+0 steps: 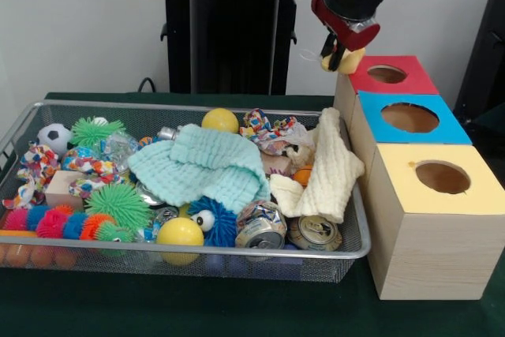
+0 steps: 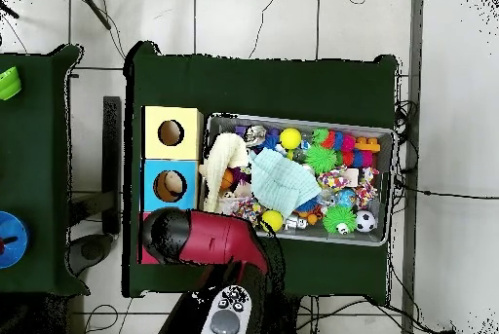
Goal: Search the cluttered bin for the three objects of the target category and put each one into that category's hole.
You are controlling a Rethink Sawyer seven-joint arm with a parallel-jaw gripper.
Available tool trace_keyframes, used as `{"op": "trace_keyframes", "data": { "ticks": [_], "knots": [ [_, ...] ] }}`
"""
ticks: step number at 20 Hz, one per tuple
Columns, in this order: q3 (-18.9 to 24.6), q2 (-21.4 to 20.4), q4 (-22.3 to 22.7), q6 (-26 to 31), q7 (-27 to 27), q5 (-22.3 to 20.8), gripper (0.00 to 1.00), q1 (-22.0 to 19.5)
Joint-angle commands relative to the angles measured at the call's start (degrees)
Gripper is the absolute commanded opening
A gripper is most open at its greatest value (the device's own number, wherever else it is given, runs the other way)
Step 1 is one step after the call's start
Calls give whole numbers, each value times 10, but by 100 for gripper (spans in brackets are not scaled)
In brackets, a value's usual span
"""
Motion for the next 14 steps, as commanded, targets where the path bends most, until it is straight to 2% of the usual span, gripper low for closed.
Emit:
{"op": "trace_keyframes", "data": {
  "ticks": [1,5,9,12,14],
  "knots": [
    [13,13,-37,-113,122,29,0,8],
    [35,1,-15,-144,121,51,0,12],
    [42,5,-21,-139,133,70,0,29],
    [58,1,-11,-137,138,99,0,23],
    [75,-12,2,-112,137,125,0,16]
  ]
}}
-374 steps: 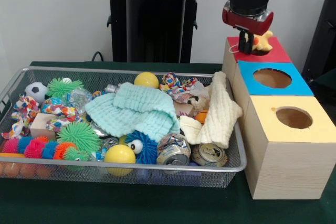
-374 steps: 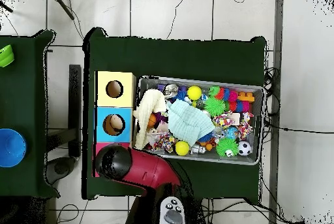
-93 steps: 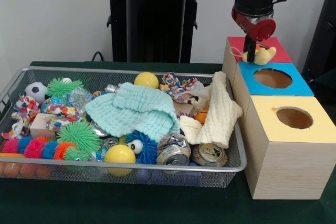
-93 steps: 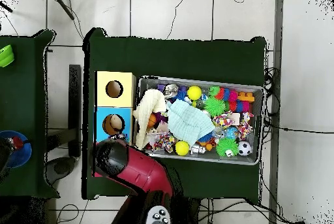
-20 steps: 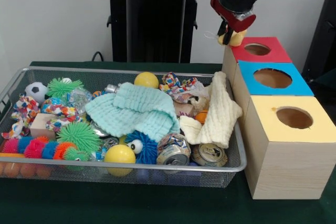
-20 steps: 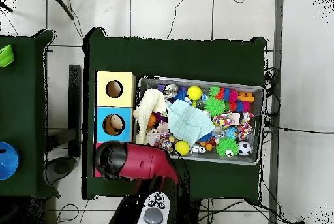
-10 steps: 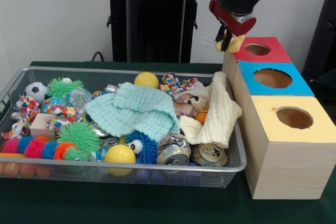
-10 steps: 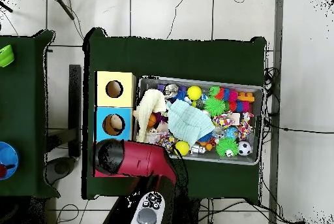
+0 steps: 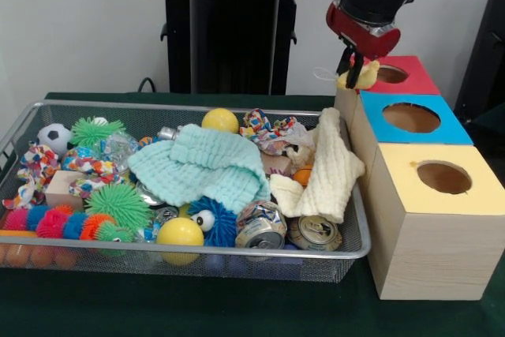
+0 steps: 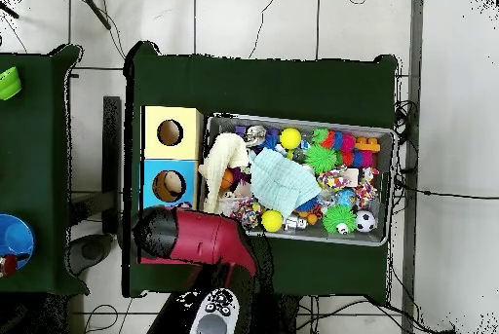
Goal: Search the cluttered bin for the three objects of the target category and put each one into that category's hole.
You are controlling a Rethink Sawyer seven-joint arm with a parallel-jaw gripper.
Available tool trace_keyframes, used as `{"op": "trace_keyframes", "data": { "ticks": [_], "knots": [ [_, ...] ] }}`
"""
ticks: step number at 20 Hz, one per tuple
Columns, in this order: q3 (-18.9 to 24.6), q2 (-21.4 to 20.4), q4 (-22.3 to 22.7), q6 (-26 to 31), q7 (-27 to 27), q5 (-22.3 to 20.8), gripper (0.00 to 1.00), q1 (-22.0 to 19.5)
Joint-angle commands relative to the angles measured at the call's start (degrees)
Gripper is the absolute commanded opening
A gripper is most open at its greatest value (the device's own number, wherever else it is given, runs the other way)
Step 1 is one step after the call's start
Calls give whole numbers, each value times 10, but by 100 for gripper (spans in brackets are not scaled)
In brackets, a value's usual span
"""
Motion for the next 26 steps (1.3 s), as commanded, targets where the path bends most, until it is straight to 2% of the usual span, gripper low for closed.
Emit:
{"op": "trace_keyframes", "data": {
  "ticks": [1,4,9,14,17,21,26],
  "knots": [
    [85,-17,11,-6,138,105,0,-8],
    [104,-37,31,14,133,148,0,-14],
    [132,-61,83,-8,107,209,0,-16],
    [129,-79,109,-2,86,226,0,-11],
    [146,-85,141,-23,55,243,0,-25],
    [128,-83,148,4,20,195,0,-31],
    [103,-69,137,35,13,144,0,-33]
  ]
}}
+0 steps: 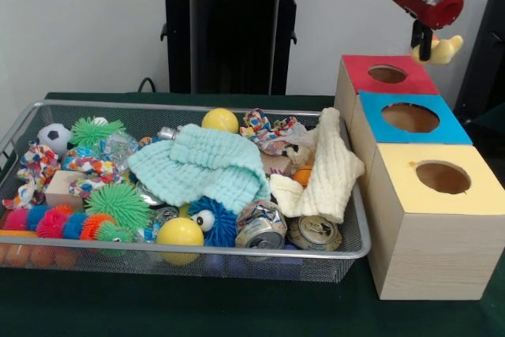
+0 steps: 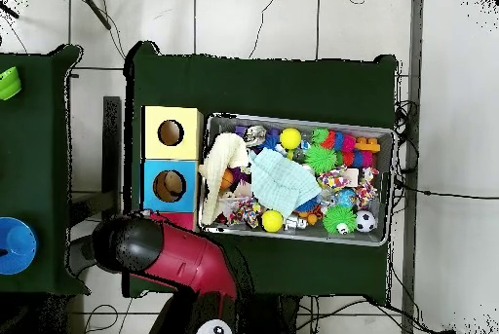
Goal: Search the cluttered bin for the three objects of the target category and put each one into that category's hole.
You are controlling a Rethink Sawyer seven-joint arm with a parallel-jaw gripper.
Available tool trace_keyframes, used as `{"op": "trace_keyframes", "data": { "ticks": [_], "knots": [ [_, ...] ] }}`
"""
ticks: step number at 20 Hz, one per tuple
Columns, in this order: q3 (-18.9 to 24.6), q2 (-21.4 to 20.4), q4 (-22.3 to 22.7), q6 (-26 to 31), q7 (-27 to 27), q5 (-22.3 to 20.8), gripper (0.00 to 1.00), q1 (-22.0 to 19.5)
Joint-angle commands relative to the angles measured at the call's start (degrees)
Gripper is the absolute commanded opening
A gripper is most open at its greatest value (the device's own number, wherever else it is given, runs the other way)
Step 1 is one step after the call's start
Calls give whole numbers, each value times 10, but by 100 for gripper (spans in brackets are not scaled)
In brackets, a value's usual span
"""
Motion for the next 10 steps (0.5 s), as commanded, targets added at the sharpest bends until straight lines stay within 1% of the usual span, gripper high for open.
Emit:
{"op": "trace_keyframes", "data": {
  "ticks": [1,5,10],
  "knots": [
    [20,23,32,28,8,-51,0,-29],
    [24,51,28,-13,8,-75,0,-30],
    [27,75,22,-59,23,-93,0,-27]
  ]
}}
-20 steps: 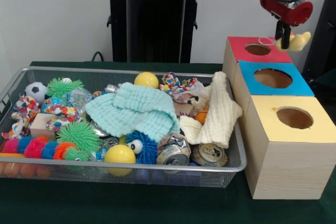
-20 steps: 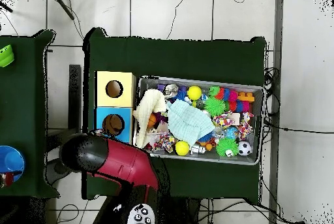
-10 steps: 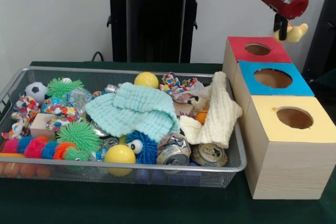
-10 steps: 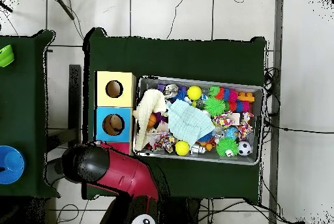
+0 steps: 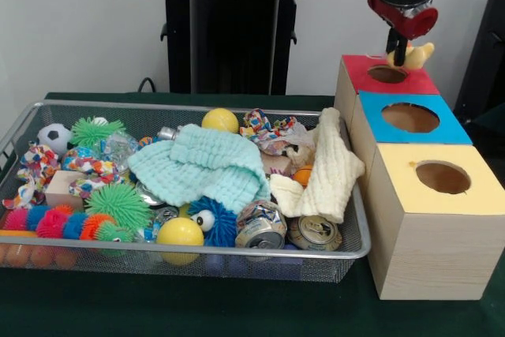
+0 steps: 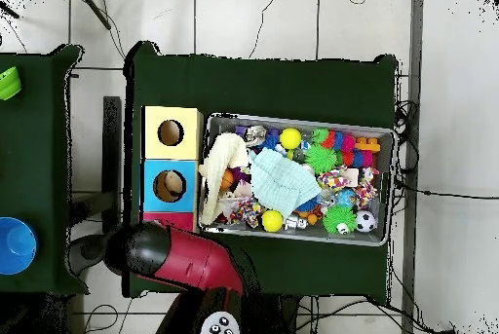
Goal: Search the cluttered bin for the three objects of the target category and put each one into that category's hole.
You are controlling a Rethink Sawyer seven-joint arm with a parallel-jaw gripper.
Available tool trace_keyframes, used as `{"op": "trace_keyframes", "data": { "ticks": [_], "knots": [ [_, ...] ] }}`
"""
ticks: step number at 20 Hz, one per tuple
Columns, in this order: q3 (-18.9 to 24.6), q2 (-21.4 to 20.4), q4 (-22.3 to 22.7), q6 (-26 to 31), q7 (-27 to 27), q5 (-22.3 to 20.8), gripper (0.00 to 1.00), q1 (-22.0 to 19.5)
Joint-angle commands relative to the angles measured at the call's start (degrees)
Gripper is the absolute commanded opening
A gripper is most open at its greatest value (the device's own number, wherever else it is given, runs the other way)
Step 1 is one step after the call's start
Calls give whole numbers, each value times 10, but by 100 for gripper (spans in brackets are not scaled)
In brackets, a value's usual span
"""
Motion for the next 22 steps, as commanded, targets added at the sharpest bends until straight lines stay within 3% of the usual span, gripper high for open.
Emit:
{"op": "trace_keyframes", "data": {
  "ticks": [1,13,22],
  "knots": [
    [26,56,11,-69,27,-40,0,-13],
    [2,97,-9,-141,35,-81,0,0],
    [-15,110,-18,-158,44,-89,0,16]
  ]
}}
